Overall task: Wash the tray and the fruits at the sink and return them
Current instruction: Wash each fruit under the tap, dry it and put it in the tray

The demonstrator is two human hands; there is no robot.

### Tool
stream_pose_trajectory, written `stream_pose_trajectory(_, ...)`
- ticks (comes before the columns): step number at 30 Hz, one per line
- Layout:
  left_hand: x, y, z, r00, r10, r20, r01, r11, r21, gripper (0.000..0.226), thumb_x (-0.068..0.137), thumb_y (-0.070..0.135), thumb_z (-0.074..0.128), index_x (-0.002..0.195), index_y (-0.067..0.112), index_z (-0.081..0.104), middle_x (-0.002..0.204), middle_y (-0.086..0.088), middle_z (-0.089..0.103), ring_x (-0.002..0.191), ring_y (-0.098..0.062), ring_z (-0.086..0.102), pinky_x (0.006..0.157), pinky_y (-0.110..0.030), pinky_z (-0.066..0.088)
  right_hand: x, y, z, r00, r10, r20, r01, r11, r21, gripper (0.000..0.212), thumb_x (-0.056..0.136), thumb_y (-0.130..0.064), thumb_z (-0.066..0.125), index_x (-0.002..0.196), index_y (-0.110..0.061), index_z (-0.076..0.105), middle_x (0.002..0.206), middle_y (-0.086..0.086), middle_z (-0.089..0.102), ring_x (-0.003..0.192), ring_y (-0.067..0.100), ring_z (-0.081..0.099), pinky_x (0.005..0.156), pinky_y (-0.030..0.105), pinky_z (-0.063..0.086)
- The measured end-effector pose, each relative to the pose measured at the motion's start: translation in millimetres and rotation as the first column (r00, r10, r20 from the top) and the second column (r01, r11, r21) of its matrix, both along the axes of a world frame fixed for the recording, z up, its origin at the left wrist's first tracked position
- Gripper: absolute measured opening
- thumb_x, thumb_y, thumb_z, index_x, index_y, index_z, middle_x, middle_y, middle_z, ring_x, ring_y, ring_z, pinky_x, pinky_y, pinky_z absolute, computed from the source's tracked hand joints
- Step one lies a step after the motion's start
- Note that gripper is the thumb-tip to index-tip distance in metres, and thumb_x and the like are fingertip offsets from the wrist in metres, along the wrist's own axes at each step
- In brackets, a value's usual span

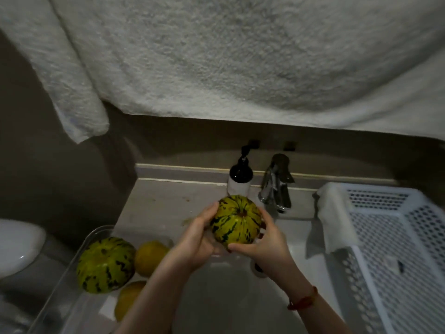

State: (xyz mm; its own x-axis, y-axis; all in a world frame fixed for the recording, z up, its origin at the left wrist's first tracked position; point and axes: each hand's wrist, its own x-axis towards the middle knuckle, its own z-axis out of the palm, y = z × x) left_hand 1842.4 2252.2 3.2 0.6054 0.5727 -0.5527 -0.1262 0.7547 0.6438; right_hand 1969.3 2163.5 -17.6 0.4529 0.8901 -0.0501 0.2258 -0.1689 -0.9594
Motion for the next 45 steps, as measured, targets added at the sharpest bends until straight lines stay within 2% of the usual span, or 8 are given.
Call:
stream_pose_trajectory(9, 36, -43, -37, 0.988, -0.14, 0.06, 0.133, 0.984, 0.116, 0.053, 0.072, 0.028, 0.069, 0.123, 0.022, 0.056, 0.116, -0.014, 0.067, 0.1, -0.033, 0.067, 0.068, -0.041, 0.055, 40, -44, -9, 0.999, -0.019, 0.036, 0.024, 0.993, -0.119, 0.085, 0.052, -0.015, 0.091, 0.119, -0.036, 0.042, 0.104, -0.021, 0.054, 0.1, 0.007, 0.056, 0.087, 0.03, 0.053)
stream_pose_trajectory(19, 54, -56, -57, 0.991, -0.001, -0.136, 0.015, 0.995, 0.1, 0.025, 0.092, 0.027, 0.049, 0.116, 0.022, 0.057, 0.113, -0.012, 0.065, 0.088, -0.026, 0.068, 0.053, -0.034, 0.054, 45, -59, -5, 0.999, 0.008, 0.037, 0.0, 0.977, -0.213, 0.086, 0.058, -0.02, 0.088, 0.118, -0.049, 0.034, 0.109, -0.023, 0.046, 0.098, 0.002, 0.053, 0.069, 0.011, 0.05)
stream_pose_trajectory(22, 53, -54, -66, 0.989, 0.021, -0.144, -0.015, 0.999, 0.047, 0.023, 0.093, 0.028, 0.046, 0.113, 0.022, 0.057, 0.117, -0.013, 0.062, 0.091, -0.028, 0.064, 0.052, -0.033, 0.054, 66, -59, 21, 0.995, -0.095, -0.037, 0.082, 0.96, -0.269, 0.064, 0.075, -0.036, 0.074, 0.131, -0.03, 0.044, 0.12, -0.009, 0.05, 0.11, 0.018, 0.055, 0.083, 0.023, 0.051)
stream_pose_trajectory(24, 54, -52, -71, 0.987, 0.025, -0.156, -0.016, 0.998, 0.06, 0.018, 0.093, 0.027, 0.047, 0.107, 0.025, 0.058, 0.114, -0.011, 0.061, 0.092, -0.028, 0.063, 0.052, -0.034, 0.054, 86, -48, 46, 0.978, -0.195, 0.072, 0.205, 0.96, -0.191, 0.028, 0.088, -0.043, 0.056, 0.108, -0.024, 0.061, 0.096, -0.008, 0.062, 0.091, 0.01, 0.061, 0.07, 0.014, 0.049)
stream_pose_trajectory(28, 59, -49, -77, 0.986, 0.047, -0.158, -0.036, 0.997, 0.068, 0.012, 0.093, 0.025, 0.05, 0.101, 0.027, 0.058, 0.109, -0.008, 0.061, 0.092, -0.03, 0.063, 0.051, -0.035, 0.054, 106, -2, 84, 0.969, -0.185, 0.166, 0.216, 0.956, -0.197, 0.04, 0.098, -0.04, 0.041, 0.077, -0.017, 0.066, 0.059, -0.005, 0.054, 0.046, 0.002, 0.045, 0.045, 0.014, 0.036)
stream_pose_trajectory(31, 66, -48, -82, 0.985, 0.058, -0.161, -0.048, 0.997, 0.062, 0.013, 0.093, 0.025, 0.051, 0.103, 0.026, 0.058, 0.111, -0.01, 0.06, 0.095, -0.032, 0.063, 0.053, -0.036, 0.054, 105, 24, 88, 0.991, -0.12, 0.054, 0.131, 0.936, -0.326, 0.041, 0.1, -0.037, 0.039, 0.089, -0.005, 0.063, 0.047, -0.007, 0.054, 0.029, -0.002, 0.041, 0.035, 0.012, 0.03)
stream_pose_trajectory(35, 73, -48, -86, 0.983, 0.06, -0.175, -0.053, 0.998, 0.042, 0.01, 0.092, 0.024, 0.053, 0.101, 0.026, 0.059, 0.107, -0.009, 0.06, 0.091, -0.031, 0.063, 0.051, -0.037, 0.055, 101, 33, 82, 0.957, -0.23, -0.179, 0.167, 0.936, -0.309, 0.025, 0.099, -0.022, 0.046, 0.106, -0.001, 0.056, 0.03, -0.012, 0.047, 0.024, -0.001, 0.036, 0.029, 0.012, 0.026)
stream_pose_trajectory(45, 86, -46, -84, 0.985, 0.044, -0.168, -0.041, 0.999, 0.019, 0.018, 0.091, 0.023, 0.055, 0.11, 0.024, 0.058, 0.106, -0.011, 0.061, 0.088, -0.029, 0.063, 0.051, -0.036, 0.054, 109, 45, 92, 0.934, -0.252, -0.255, 0.197, 0.955, -0.221, 0.018, 0.097, -0.015, 0.048, 0.097, 0.0, 0.057, 0.031, -0.01, 0.048, 0.024, -0.001, 0.039, 0.028, 0.011, 0.026)
